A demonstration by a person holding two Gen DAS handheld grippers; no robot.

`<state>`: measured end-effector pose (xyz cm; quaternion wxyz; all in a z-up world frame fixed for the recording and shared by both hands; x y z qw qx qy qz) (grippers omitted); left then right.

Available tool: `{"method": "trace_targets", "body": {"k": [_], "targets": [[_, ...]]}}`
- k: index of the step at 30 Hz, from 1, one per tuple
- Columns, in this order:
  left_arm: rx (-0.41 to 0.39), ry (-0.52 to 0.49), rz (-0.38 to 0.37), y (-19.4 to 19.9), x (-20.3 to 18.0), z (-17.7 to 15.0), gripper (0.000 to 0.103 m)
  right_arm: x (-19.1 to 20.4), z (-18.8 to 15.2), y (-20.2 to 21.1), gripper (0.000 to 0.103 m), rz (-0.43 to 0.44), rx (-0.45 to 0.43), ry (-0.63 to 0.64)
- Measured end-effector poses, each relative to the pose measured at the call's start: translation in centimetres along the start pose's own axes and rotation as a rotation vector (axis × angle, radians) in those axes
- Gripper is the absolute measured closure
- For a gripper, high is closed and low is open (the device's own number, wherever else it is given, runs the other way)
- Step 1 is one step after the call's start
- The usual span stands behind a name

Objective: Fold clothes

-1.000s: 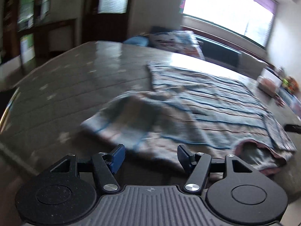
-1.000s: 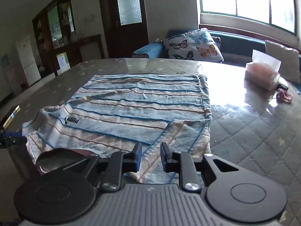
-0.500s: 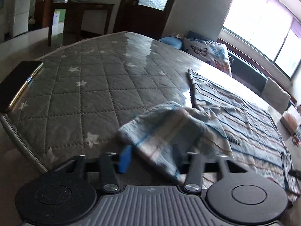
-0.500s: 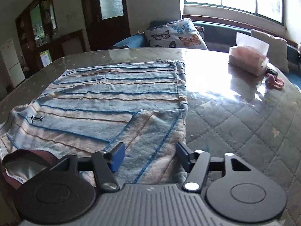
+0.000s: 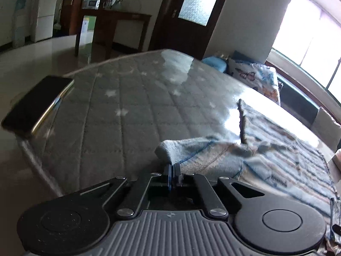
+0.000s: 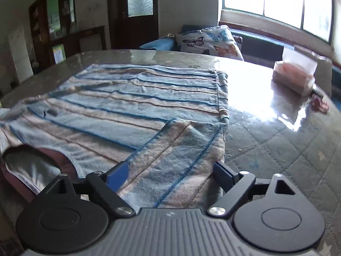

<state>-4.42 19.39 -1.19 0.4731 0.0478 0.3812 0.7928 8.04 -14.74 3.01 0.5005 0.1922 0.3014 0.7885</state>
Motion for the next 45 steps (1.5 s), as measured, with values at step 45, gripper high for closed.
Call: {"method": "trace_targets", "body": {"k": [45], "targets": [[0.057, -0.479, -0.56, 2.8, -11.3, -1.8, 0.064, 0.7, -0.3, -1.0, 0.0, -0.007, -0.042, 0.02]]}}
Point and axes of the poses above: each gripper's, at about its wrist camera, not at the fingertips, and y roughly against the way its jaws point, x to its left, z to its top, the point moved 2 cm from there along -y, roughly the way its jaws point, and after that the axes turned 1 degree about -z, right-handed, at the moved point
